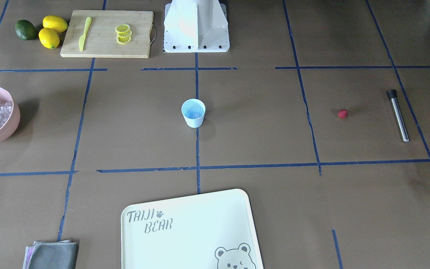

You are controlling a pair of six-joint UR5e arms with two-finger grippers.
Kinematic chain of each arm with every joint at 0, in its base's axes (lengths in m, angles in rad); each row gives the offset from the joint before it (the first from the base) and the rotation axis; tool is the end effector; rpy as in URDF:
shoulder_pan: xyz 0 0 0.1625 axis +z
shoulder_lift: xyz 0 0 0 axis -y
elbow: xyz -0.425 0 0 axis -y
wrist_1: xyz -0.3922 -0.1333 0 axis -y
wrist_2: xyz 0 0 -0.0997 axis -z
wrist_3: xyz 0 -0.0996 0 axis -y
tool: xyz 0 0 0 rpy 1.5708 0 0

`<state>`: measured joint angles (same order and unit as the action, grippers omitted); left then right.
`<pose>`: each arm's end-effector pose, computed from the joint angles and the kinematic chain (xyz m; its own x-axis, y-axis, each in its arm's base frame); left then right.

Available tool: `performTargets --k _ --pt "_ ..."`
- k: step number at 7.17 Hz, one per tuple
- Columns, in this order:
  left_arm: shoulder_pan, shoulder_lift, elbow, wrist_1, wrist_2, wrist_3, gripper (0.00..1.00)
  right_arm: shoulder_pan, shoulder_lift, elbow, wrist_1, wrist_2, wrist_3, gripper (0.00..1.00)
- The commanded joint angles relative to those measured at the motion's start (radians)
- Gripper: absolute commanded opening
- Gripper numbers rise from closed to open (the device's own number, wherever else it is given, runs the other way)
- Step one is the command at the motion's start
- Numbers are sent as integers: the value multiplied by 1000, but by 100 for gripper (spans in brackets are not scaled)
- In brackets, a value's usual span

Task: Mash ice and strawberries in cup
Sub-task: 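Return the right gripper to the bowl and grasp another ice cube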

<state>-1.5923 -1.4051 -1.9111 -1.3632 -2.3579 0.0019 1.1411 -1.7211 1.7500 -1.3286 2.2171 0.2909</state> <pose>-0.0716 -0.4120 0.5871 0.7053 -0.0366 -0.7080 0.0202 0.9993 -0.0316 -0.1190 -0.4358 0.6213 0.7460 -0.2078 0.6327 0.1956 0.9765 0.0901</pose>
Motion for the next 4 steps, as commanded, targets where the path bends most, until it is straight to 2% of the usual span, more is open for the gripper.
performTargets --k 1,2,3,4 --pt "0 0 1 0 0 1 100 -4 5 -1 0 0 1 54" --pt "0 0 1 1 0 0 100 -4 23 -1 -1 -4 -3 20" --pt "0 0 1 0 0 1 100 -4 23 -3 -1 -4 -4 3" --pt "0 0 0 0 0 0 100 -4 24 -1 -1 -4 -4 0"
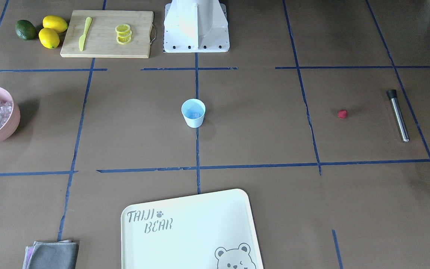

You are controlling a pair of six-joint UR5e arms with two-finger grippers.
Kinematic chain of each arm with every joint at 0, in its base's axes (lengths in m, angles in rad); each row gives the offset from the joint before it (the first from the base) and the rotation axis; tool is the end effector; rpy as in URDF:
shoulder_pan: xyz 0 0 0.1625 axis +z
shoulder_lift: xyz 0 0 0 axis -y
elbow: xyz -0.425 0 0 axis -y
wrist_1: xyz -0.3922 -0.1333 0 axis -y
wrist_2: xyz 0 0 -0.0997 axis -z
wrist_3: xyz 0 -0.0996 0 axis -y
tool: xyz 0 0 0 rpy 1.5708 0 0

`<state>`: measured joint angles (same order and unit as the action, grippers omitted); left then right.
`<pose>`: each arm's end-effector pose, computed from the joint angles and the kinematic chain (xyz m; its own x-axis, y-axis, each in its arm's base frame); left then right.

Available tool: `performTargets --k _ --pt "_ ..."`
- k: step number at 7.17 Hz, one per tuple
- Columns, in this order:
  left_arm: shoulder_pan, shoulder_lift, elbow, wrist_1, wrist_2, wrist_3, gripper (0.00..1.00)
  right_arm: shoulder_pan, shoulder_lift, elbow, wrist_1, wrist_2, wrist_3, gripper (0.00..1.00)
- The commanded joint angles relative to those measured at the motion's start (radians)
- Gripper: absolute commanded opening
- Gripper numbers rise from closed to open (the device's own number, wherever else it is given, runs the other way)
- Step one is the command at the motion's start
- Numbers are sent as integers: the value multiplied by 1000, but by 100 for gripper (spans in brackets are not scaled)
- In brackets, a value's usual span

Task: Mash ice and strawberries in cup
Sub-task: 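Return the right gripper to the bowl and grasp another ice cube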

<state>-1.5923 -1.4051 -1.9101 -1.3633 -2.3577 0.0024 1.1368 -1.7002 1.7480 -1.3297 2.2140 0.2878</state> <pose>-0.0716 -0.4120 0.5876 0.7054 -0.0368 -0.7078 0.0198 0.9993 -0.0322 -0.1247 -0.4439 0.6132 0.7417 -0.2244 0.6321 0.2008 0.9734 0.1100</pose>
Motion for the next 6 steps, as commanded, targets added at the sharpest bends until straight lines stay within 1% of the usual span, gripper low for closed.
performTargets --k 1,2,3,4,5,6 --pt "0 0 -1 0 0 -1 100 4 2 14 0 7 -5 0" --pt "0 0 -3 0 -2 -1 100 6 -16 86 -14 18 5 0" --pt "0 0 -3 0 -2 -1 100 4 -41 167 -43 70 43 0" --pt "0 0 -3 0 -2 -4 100 3 -38 213 -45 158 141 0" --pt "0 0 -3 0 -2 -4 100 -18 -4 250 -37 202 283 0" --pt "0 0 -3 0 -2 -1 100 -47 82 270 -36 219 476 0"
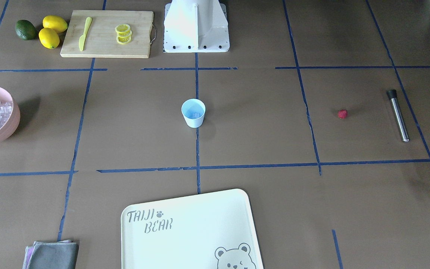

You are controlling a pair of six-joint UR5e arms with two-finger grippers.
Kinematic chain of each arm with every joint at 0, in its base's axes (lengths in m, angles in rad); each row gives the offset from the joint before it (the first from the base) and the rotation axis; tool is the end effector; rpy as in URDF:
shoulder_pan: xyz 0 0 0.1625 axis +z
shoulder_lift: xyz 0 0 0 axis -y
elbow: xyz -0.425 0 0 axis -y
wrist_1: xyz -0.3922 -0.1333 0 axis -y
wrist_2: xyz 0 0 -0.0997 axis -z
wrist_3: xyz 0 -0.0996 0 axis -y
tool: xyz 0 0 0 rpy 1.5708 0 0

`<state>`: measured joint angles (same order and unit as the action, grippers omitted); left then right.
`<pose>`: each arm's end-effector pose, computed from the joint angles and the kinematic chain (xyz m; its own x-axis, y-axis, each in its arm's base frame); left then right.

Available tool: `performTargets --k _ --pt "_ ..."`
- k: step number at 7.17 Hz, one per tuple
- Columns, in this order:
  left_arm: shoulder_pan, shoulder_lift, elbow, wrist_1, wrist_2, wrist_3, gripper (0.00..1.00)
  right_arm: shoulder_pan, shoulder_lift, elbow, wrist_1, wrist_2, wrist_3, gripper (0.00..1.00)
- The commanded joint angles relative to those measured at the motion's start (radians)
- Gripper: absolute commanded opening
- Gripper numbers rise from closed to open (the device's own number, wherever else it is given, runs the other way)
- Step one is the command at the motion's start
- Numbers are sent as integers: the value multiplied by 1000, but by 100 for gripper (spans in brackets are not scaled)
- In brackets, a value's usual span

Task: Mash ice and strawberries in cup
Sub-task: 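Move the held ice cube over the blue cup with the right gripper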

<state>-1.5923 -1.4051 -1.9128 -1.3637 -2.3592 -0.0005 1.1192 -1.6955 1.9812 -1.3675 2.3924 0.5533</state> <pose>-0.0715 -0.4121 0.5861 0.7043 -0.0375 -0.7089 0.0218 0.9993 -0.0311 -0.1391 -0.4252 0.4867 0.5961 -0.0988 0.7968 0.0846 0.9946 0.0600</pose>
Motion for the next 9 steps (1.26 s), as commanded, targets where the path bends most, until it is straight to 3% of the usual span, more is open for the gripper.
performTargets --k 1,2,3,5,6,9 --pt "0 0 1 0 0 5 100 -103 196 42 8 34 438 0" --pt "0 0 2 0 0 5 100 -189 326 38 7 10 665 0" --pt "0 0 11 0 0 -1 100 -313 455 28 5 -98 880 0" --pt "2 0 15 -2 0 2 100 -517 688 -126 8 -366 1122 0" --pt "2 0 15 -2 0 2 100 -557 758 -199 10 -436 1148 0" --pt "2 0 15 -2 0 -1 100 -596 775 -236 10 -498 1145 3"
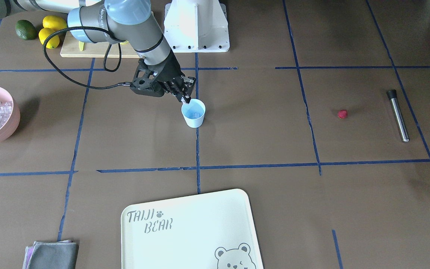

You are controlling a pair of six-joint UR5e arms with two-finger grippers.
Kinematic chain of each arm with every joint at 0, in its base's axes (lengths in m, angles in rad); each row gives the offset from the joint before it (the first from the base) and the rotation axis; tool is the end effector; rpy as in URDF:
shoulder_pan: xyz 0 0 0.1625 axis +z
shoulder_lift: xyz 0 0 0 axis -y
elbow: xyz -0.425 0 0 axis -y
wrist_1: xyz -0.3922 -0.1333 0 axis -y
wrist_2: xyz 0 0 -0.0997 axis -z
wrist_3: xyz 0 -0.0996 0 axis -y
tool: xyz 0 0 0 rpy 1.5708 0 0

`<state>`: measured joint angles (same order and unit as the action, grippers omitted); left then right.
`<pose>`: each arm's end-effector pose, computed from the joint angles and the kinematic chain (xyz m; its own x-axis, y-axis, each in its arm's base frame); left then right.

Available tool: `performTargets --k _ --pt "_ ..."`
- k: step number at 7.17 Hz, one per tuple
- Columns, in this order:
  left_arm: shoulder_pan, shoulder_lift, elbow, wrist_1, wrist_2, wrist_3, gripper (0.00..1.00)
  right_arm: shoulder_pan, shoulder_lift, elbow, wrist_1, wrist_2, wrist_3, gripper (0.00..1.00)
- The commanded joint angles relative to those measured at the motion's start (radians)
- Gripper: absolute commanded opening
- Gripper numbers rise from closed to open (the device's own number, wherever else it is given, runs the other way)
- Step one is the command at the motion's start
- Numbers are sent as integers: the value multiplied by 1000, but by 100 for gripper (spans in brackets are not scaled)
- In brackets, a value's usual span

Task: Mash ice and strawberries in cup
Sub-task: 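Move the held ice cube over the blue cup with the right gripper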

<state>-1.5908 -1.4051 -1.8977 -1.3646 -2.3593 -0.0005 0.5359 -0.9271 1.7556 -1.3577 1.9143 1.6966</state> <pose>-0.0709 -0.4121 0.5933 0.7041 -0.0465 -0.7086 0.0203 0.9988 -0.0453 -0.5092 -0.4184 0.1747 0.4017 0.3759 0.8351 -0.2835 0.9181 -0.2770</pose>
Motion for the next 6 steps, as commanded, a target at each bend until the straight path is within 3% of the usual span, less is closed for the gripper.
performTargets --k 1,2,5,6 --pt "0 0 0 -1 0 -1 100 -13 10 -11 -1 -20 2 29" --pt "0 0 0 1 0 -1 100 -13 10 -16 -3 -20 2 67" --pt "0 0 -1 1 2 -3 100 -13 42 -50 -1 -18 3 83" --pt "0 0 -1 1 2 -3 100 -1 41 -36 -1 -8 3 83"
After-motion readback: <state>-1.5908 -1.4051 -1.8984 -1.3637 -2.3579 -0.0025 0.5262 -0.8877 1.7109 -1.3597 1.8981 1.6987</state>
